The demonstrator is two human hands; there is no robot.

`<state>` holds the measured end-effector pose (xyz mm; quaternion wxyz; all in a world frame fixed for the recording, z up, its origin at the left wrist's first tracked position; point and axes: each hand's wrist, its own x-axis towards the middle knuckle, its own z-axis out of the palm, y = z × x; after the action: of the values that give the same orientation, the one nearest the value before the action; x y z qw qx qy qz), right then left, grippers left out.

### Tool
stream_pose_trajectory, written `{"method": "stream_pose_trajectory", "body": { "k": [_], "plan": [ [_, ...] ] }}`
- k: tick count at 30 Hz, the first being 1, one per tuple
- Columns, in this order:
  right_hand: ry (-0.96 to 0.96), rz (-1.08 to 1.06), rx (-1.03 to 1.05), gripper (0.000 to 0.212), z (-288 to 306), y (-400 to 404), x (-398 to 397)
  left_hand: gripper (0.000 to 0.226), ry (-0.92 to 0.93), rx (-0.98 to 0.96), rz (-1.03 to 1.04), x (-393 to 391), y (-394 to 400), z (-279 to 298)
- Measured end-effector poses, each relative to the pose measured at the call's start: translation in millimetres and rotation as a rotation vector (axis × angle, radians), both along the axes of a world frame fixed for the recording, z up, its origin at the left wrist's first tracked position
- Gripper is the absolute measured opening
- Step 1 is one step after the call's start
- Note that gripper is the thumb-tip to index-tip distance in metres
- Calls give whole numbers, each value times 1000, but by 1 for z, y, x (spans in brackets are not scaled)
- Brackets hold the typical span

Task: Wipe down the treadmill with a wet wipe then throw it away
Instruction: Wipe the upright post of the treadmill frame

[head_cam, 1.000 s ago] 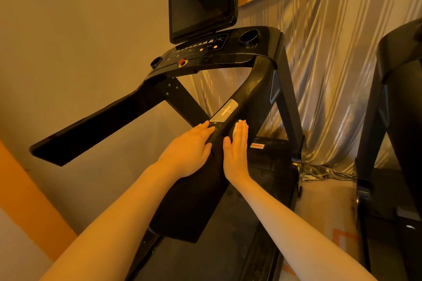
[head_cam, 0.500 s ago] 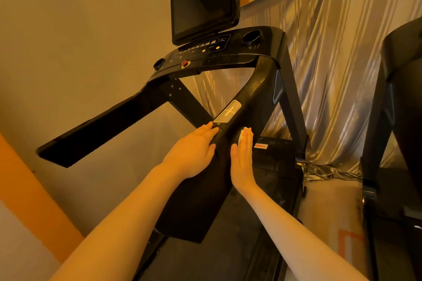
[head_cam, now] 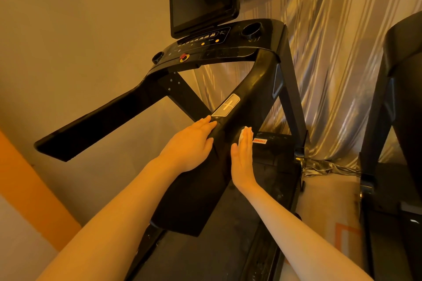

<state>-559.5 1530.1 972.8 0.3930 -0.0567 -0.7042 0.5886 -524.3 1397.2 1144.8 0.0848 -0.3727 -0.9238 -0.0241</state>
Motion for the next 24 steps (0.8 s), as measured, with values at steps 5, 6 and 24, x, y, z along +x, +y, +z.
{"method": "stream_pose_trajectory", "body": {
  "k": [5, 6, 24],
  "plan": [
    [-55, 5, -145, 67, 12, 11, -9, 51, -4, -1, -4, 1, 0, 1],
    [-58, 5, -157, 69, 13, 11, -9, 51, -3, -1, -3, 1, 0, 1],
    [-28, 56, -295, 61, 12, 5, -6, 51, 8, 12, -12, 0, -2, -1]
  ]
}}
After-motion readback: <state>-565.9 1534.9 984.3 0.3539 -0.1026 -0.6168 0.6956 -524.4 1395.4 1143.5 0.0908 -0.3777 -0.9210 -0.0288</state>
